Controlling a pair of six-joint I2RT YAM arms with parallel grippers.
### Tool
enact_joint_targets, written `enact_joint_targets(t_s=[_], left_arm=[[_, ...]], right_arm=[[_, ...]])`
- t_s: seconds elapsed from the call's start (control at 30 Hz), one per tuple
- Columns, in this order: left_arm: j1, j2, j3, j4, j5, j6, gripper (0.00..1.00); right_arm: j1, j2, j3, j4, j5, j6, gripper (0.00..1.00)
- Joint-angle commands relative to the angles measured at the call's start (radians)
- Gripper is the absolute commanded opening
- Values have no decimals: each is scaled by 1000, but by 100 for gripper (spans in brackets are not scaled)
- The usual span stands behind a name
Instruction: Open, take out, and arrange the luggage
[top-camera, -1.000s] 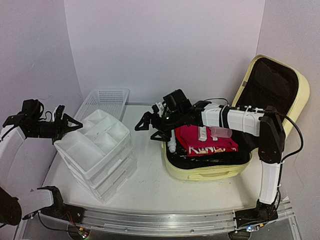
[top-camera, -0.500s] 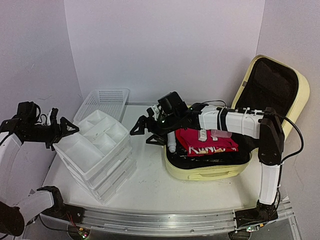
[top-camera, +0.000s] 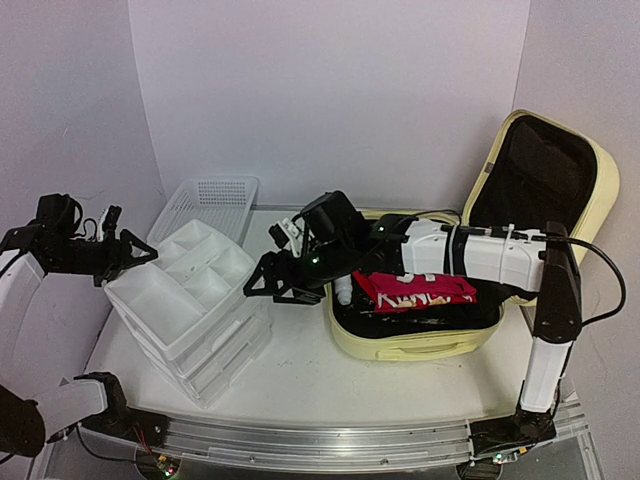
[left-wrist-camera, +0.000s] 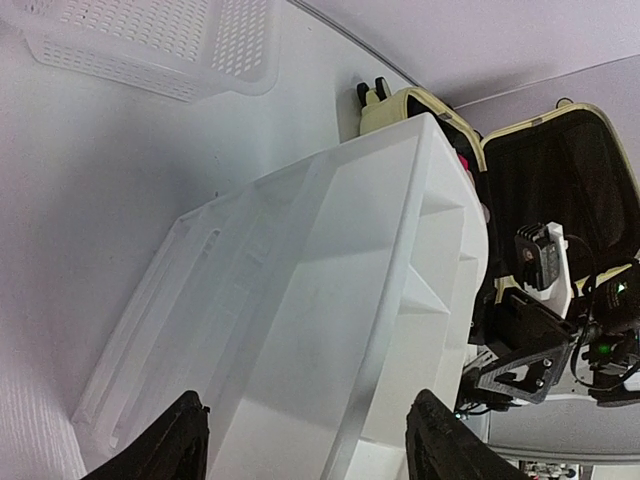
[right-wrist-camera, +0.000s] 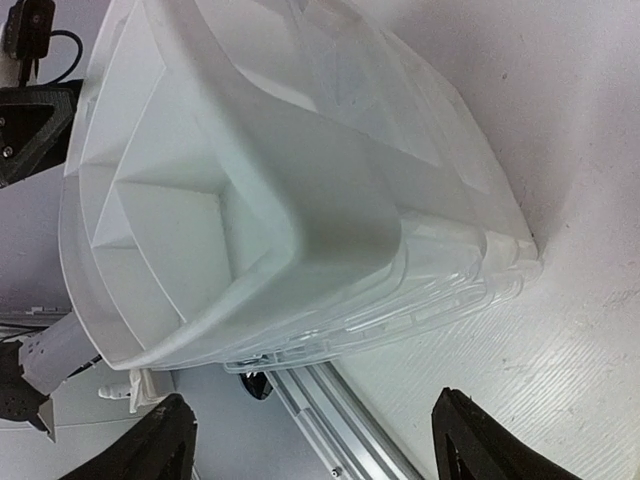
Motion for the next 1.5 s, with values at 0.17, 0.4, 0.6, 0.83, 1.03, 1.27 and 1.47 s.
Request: enact_joint_targets(t_s=[0.17,0.4,0.6,0.83,1.03,1.27,1.47], left_arm=[[-1,-38,-63,103,97,-157,65],[-9,-41,-113,193,165,-238,64],[-138,-10,-120,264,125,-288,71],[-226,17,-79,293,120,-282,83],[-222,-8,29,145,17,-106,92],[-89,-55,183,-56,-358,-22,90],[-17,64,166,-47,-306,7,58]], right_arm=[[-13,69,173,-19,168,-18,73],[-50,172,302,-50,178,-4,58],[-98,258,434,-102,187,-61,53],[-167,375,662,-243,82,-315,42],[-246,385,667,-255,-122,-438,38],[-251,379,668,-279,-217,-502,38],[-251,377,665,-280,-226,-497,38]])
